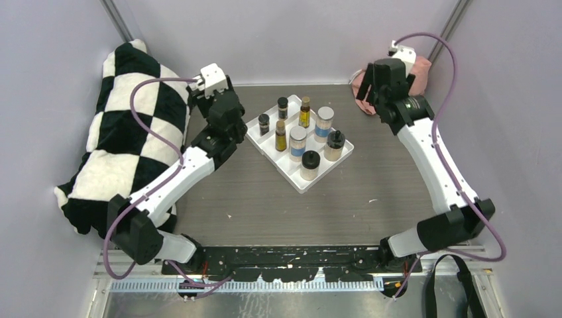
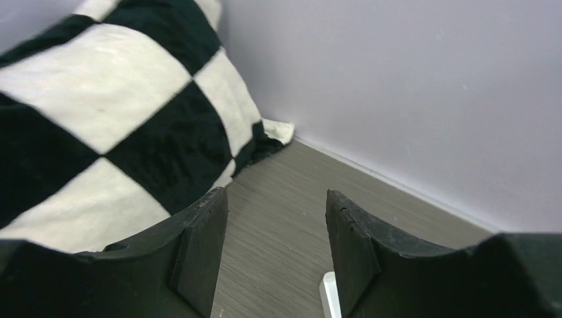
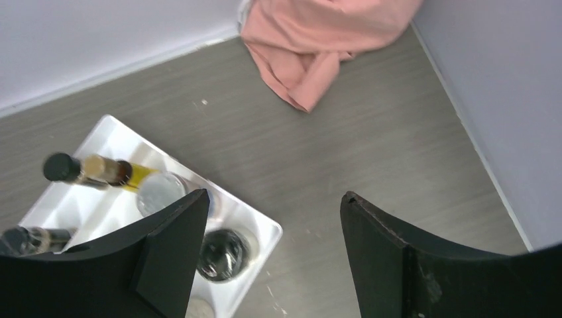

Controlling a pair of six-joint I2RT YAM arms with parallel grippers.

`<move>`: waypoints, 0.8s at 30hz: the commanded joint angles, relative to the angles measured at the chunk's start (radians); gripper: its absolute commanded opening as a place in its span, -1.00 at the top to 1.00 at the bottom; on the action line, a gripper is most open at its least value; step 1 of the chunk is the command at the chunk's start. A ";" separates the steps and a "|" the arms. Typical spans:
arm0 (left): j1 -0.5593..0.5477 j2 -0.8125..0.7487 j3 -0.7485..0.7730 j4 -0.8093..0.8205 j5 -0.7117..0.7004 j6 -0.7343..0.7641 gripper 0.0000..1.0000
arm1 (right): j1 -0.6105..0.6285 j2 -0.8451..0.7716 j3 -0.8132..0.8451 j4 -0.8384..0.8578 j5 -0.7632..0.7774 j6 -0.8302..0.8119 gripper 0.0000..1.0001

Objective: Organize the condiment bottles
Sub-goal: Reset both arms

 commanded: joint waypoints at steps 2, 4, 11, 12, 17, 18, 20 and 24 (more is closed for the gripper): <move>0.037 0.029 0.012 -0.161 0.205 -0.124 -0.12 | 0.006 -0.239 -0.180 0.018 0.056 0.022 -0.57; 0.043 0.004 -0.036 -0.172 0.230 -0.169 -0.11 | 0.006 -0.296 -0.234 0.016 0.010 0.032 -0.56; 0.043 -0.239 -0.278 -0.190 0.187 -0.317 -0.03 | 0.129 -0.353 -0.287 0.004 -0.088 0.056 -0.56; 0.040 -0.298 -0.308 -0.205 0.175 -0.340 0.01 | 0.158 -0.345 -0.284 0.026 -0.093 0.059 -0.56; -0.018 -0.482 -0.412 -0.316 0.058 -0.435 0.09 | 0.262 -0.155 -0.112 0.067 -0.156 0.038 -0.56; -0.034 -0.507 -0.421 -0.325 0.025 -0.426 0.09 | 0.272 -0.104 -0.057 0.072 -0.161 0.026 -0.56; -0.061 -0.544 -0.428 -0.321 -0.033 -0.391 0.09 | 0.282 0.009 0.047 0.095 -0.175 0.002 -0.56; -0.079 -0.562 -0.405 -0.276 -0.115 -0.284 0.08 | 0.278 0.209 0.302 0.075 -0.147 -0.056 -0.57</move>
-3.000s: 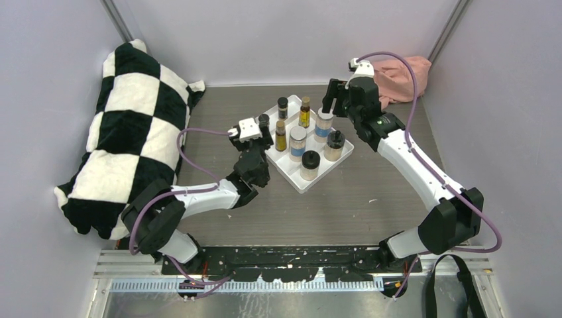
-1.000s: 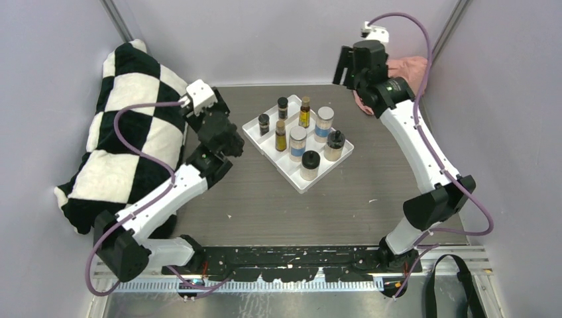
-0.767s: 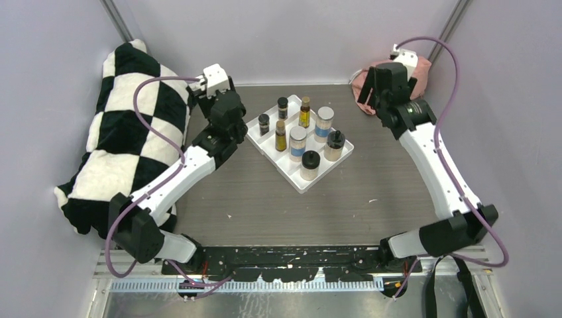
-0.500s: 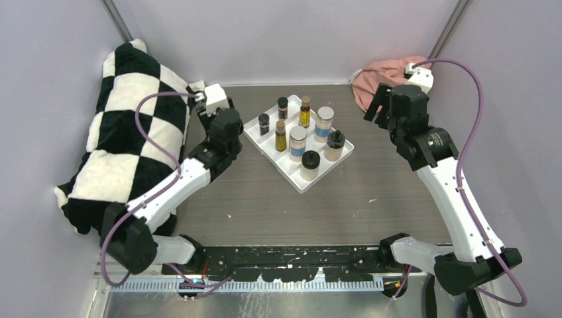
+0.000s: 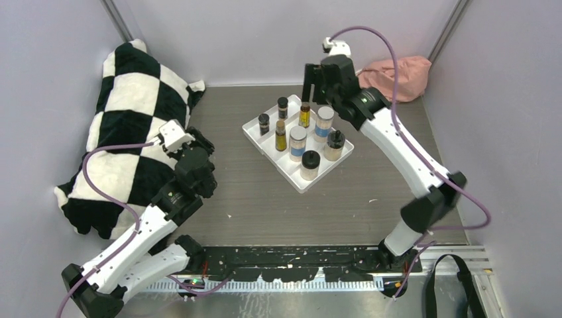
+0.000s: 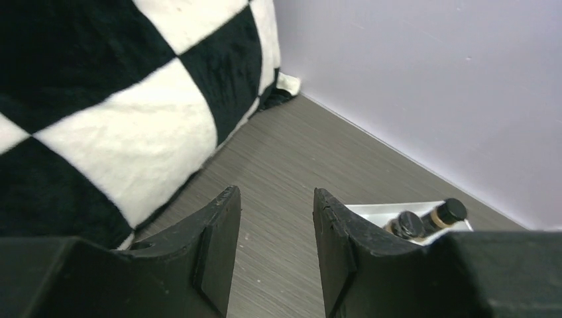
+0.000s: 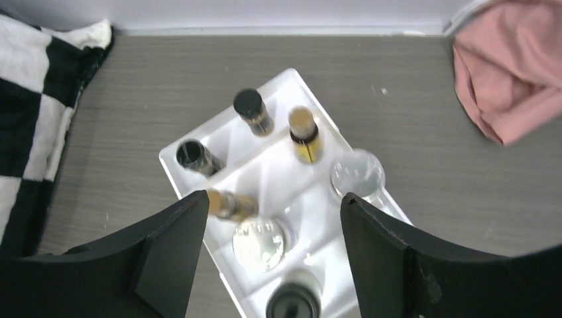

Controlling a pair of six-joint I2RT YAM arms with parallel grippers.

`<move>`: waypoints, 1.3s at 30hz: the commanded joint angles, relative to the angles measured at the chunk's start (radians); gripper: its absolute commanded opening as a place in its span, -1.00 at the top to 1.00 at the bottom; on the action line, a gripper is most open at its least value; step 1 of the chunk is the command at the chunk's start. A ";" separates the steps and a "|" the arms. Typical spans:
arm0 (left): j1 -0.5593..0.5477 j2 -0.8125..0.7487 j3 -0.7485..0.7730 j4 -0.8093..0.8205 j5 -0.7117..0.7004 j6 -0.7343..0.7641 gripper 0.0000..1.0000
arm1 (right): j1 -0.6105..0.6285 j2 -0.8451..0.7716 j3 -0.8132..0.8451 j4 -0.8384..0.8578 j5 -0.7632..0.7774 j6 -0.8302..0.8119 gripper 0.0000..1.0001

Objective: Organize the condiment bottles
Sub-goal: Reset both arms

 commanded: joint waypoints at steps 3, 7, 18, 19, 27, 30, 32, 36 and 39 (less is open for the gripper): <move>-0.016 0.034 0.016 0.221 -0.181 0.264 0.07 | -0.050 0.243 0.377 0.010 0.029 -0.085 -0.57; -0.008 0.147 0.035 0.572 -0.182 0.603 0.04 | -0.169 0.328 0.462 0.012 0.063 -0.071 -0.57; 0.111 0.616 0.501 0.268 0.202 0.536 0.03 | -0.407 0.127 0.168 0.070 0.141 -0.047 -0.57; 0.112 0.654 0.537 0.244 0.236 0.536 0.02 | -0.416 0.092 0.123 0.079 0.148 -0.053 -0.58; 0.113 0.733 0.561 0.116 0.387 0.386 0.03 | -0.428 -0.175 -0.194 0.134 0.141 -0.010 -0.58; 0.113 0.702 0.496 0.126 0.394 0.357 0.03 | -0.427 -0.249 -0.280 0.161 0.095 0.019 -0.57; 0.113 0.664 0.442 0.153 0.395 0.341 0.03 | -0.427 -0.284 -0.316 0.173 0.076 0.029 -0.57; 0.113 0.628 0.381 0.151 0.388 0.294 0.03 | -0.427 -0.323 -0.341 0.171 0.035 0.035 -0.57; 0.112 0.590 0.331 0.145 0.389 0.245 0.03 | -0.425 -0.358 -0.361 0.170 0.006 0.037 -0.57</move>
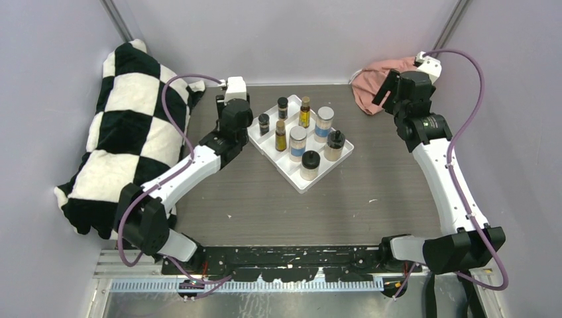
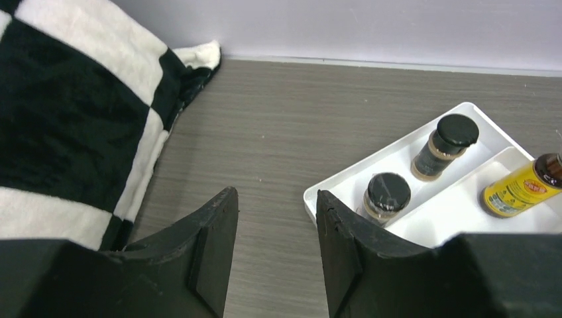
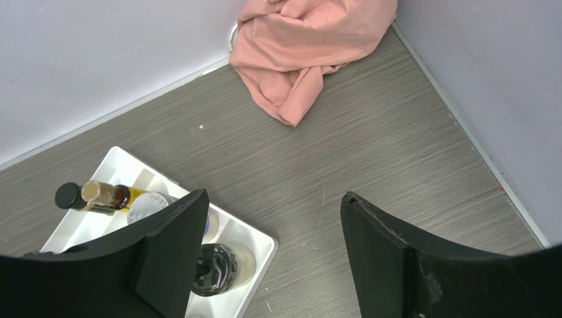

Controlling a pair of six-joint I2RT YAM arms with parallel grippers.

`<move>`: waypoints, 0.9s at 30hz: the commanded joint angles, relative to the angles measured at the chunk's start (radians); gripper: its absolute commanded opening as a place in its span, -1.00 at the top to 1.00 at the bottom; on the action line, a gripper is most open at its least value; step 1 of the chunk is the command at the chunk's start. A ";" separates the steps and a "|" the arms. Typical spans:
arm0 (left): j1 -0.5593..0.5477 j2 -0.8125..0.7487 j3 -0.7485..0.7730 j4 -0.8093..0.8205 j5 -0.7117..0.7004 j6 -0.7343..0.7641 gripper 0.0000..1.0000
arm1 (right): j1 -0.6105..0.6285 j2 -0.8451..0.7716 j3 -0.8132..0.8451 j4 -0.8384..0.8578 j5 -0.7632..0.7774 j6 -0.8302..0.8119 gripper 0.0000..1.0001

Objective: Organize the condiment bottles
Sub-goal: Reset both arms

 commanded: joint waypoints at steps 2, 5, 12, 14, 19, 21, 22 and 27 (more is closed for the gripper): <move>-0.002 -0.108 -0.075 0.032 -0.005 -0.103 0.03 | 0.010 -0.080 -0.033 0.054 -0.055 0.022 -0.57; -0.005 -0.139 -0.104 0.027 -0.019 -0.115 0.02 | 0.013 -0.097 -0.044 0.056 -0.068 0.025 -0.57; -0.028 -0.221 -0.154 0.030 -0.057 -0.158 -0.01 | 0.056 -0.131 -0.083 0.064 -0.082 0.032 -0.57; -0.035 -0.225 -0.156 0.028 -0.065 -0.157 -0.02 | 0.061 -0.138 -0.093 0.067 -0.081 0.028 -0.57; -0.055 -0.232 -0.164 0.024 -0.087 -0.166 -0.06 | 0.072 -0.150 -0.100 0.065 -0.079 0.024 -0.56; -0.061 -0.236 -0.169 0.027 -0.096 -0.168 -0.08 | 0.077 -0.154 -0.099 0.066 -0.078 0.021 -0.57; -0.062 -0.236 -0.170 0.027 -0.099 -0.169 -0.09 | 0.079 -0.155 -0.099 0.065 -0.077 0.019 -0.56; -0.065 -0.238 -0.170 0.022 -0.101 -0.171 -0.15 | 0.090 -0.157 -0.102 0.064 -0.076 0.014 -0.57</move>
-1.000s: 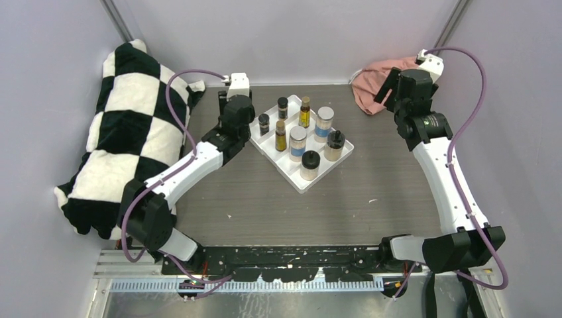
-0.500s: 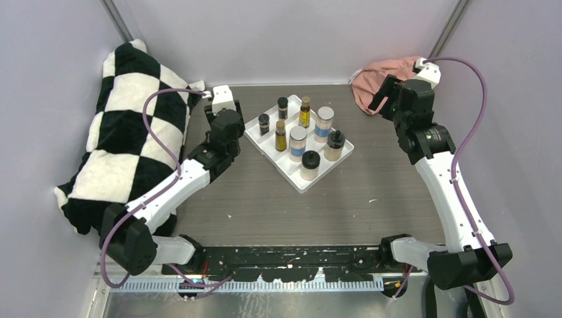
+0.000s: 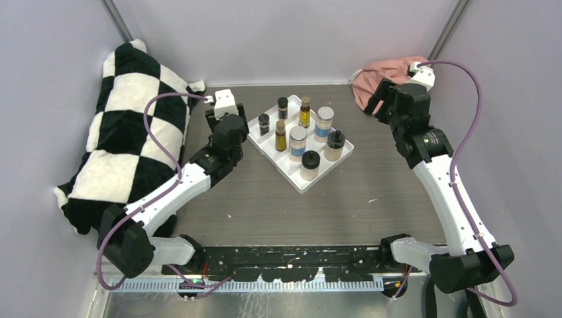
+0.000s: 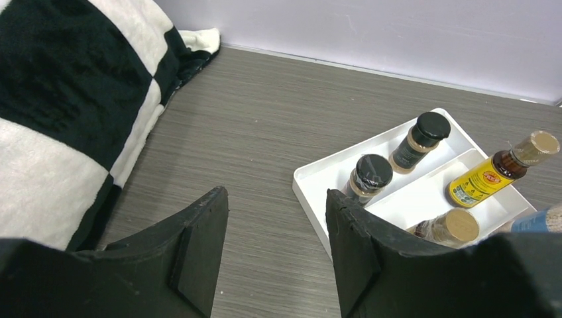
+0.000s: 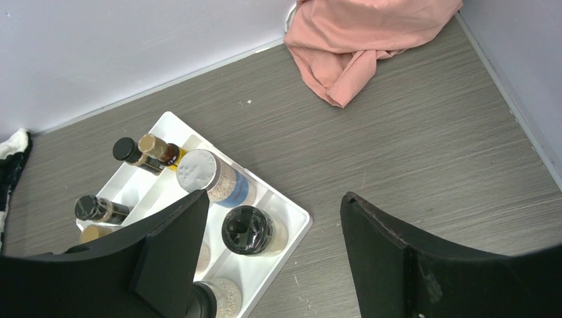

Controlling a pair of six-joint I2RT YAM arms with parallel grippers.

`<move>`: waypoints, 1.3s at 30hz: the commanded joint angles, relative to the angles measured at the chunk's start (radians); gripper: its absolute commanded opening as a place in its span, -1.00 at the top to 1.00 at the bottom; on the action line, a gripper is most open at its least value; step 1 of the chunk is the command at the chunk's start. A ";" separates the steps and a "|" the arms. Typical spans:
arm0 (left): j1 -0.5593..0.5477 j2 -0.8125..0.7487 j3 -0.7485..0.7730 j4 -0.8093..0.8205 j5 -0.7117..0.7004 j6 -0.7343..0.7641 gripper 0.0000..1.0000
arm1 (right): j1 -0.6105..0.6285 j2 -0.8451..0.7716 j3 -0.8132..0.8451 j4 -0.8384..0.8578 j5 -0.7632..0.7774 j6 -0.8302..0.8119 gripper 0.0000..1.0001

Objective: Organize the condiment bottles
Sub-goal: Reset both arms

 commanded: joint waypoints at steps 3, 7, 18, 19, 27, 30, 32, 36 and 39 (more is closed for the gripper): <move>-0.007 -0.033 0.002 0.019 -0.039 -0.024 -0.17 | 0.014 -0.032 0.002 0.037 0.004 -0.007 -0.57; -0.008 -0.030 0.003 0.009 -0.042 -0.031 -0.20 | 0.018 -0.033 0.003 0.038 0.005 -0.010 -0.57; -0.008 -0.028 0.006 -0.017 -0.050 -0.049 -0.53 | 0.029 -0.036 0.000 0.037 0.010 -0.014 -0.57; -0.009 -0.028 0.005 -0.018 -0.051 -0.051 -0.53 | 0.029 -0.035 -0.001 0.038 0.009 -0.015 -0.57; -0.008 -0.029 0.003 -0.030 -0.054 -0.064 -0.99 | 0.037 -0.036 -0.003 0.037 0.012 -0.017 -0.57; -0.008 -0.031 0.001 -0.036 -0.052 -0.072 -1.00 | 0.040 -0.040 -0.009 0.040 0.012 -0.016 -0.57; -0.009 -0.033 -0.001 -0.038 -0.054 -0.077 -1.00 | 0.042 -0.044 -0.015 0.040 0.012 -0.016 -0.57; -0.010 -0.033 -0.007 -0.044 -0.054 -0.085 -0.99 | 0.046 -0.047 -0.023 0.044 0.014 -0.016 -0.57; -0.008 -0.031 -0.008 -0.047 -0.053 -0.090 -1.00 | 0.046 -0.049 -0.023 0.044 0.013 -0.017 -0.57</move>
